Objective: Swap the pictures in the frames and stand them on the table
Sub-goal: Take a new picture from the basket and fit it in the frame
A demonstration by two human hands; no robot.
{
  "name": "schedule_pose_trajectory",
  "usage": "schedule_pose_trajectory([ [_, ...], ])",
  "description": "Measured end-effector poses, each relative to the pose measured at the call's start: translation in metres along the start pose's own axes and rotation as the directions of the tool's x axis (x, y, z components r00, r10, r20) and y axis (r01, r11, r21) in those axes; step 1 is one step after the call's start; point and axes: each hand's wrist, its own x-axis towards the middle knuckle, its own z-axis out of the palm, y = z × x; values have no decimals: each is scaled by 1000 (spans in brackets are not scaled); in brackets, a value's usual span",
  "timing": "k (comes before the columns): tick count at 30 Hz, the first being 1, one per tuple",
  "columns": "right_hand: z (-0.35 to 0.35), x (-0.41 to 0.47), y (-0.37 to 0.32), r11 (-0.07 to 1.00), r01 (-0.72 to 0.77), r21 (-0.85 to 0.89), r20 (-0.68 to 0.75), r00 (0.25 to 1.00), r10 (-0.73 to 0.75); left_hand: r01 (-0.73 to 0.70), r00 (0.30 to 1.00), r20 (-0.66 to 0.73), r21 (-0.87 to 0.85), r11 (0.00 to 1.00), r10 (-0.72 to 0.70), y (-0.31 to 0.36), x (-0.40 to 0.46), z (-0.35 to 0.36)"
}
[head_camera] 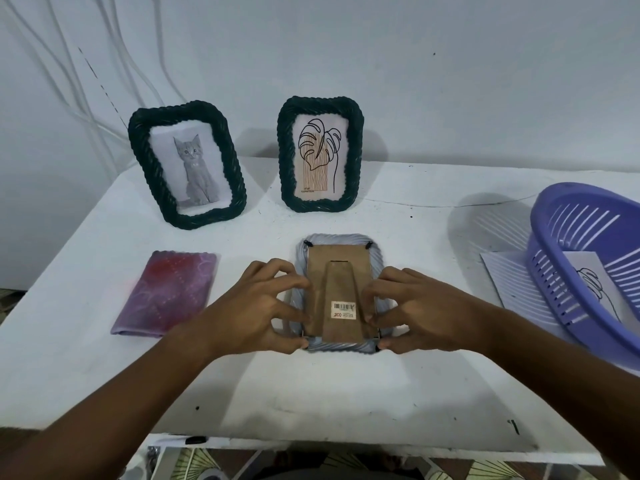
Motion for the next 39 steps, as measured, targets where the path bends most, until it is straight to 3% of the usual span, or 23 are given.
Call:
schedule_pose_trajectory([
  [8, 18, -7, -12, 998, -43, 39, -187, 981, 49, -19, 998, -61, -1, 1000, 19, 6, 1, 3],
  [16, 40, -14, -35, 950, -240, 198, -350, 888, 298, 10, 991, -133, -32, 999, -15, 12, 1, 11],
  [21, 44, -14, -40, 918, -305, 253, -365, 849, 382, 33, 992, -122, -67, 997, -41, 9, 2, 13],
  [29, 46, -12, -47, 892, -333, 306, -406, 802, 438, 173, 982, -19, -293, 940, -187, -5, -5, 13],
  [39, 47, -13, -44, 866, -297, 402, -387, 802, 455, 204, 977, 0, -317, 926, -215, -7, -6, 15],
])
